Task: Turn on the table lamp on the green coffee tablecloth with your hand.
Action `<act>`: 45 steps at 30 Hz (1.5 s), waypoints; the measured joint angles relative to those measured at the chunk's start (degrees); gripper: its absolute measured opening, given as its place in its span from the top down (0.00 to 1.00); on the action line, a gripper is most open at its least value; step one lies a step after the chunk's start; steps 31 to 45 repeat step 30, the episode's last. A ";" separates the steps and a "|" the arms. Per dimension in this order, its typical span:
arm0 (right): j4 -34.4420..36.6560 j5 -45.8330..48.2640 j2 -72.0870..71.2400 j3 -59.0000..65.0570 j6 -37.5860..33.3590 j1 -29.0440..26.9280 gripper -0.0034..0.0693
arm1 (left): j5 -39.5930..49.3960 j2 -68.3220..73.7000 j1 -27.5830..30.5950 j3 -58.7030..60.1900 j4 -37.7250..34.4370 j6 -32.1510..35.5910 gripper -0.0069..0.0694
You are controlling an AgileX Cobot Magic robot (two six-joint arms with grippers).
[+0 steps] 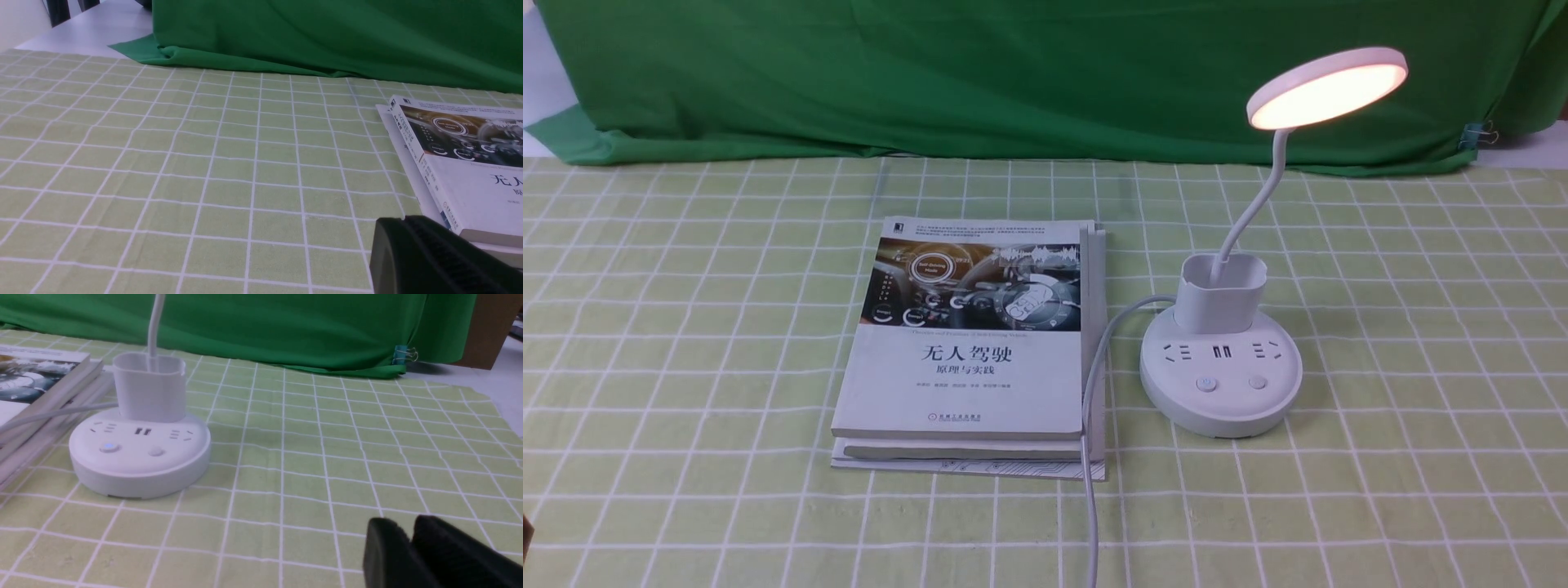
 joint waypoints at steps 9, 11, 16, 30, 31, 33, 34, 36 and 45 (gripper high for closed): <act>0.00 0.00 0.00 0.00 0.00 0.00 0.75 | 0.00 0.00 0.00 0.00 0.00 0.00 0.91; 0.00 0.00 0.00 0.00 0.00 0.00 0.75 | 0.00 0.00 0.00 0.00 0.00 0.00 0.91; 0.00 0.11 0.00 0.00 0.00 0.00 0.73 | 0.00 0.00 0.00 0.00 0.00 0.00 0.91; 0.00 0.11 0.00 0.00 0.00 0.00 0.70 | 0.00 0.00 0.00 0.00 0.00 0.00 0.91; 0.00 0.11 0.00 0.00 0.00 0.00 0.70 | 0.00 0.00 0.00 0.00 0.00 0.00 0.91; 0.00 0.11 0.00 0.00 0.00 0.00 0.70 | 0.00 0.00 0.00 0.00 0.00 0.00 0.91; 0.00 0.11 0.00 0.00 0.00 0.00 0.70 | 0.00 0.00 0.00 0.00 0.00 0.00 0.91; 0.00 0.11 0.00 0.00 0.00 0.00 0.70 | 0.00 0.00 0.00 0.00 0.00 0.00 0.91; 0.00 0.11 0.00 0.00 0.00 0.00 0.70 | 0.00 0.00 0.00 0.00 0.00 0.00 0.91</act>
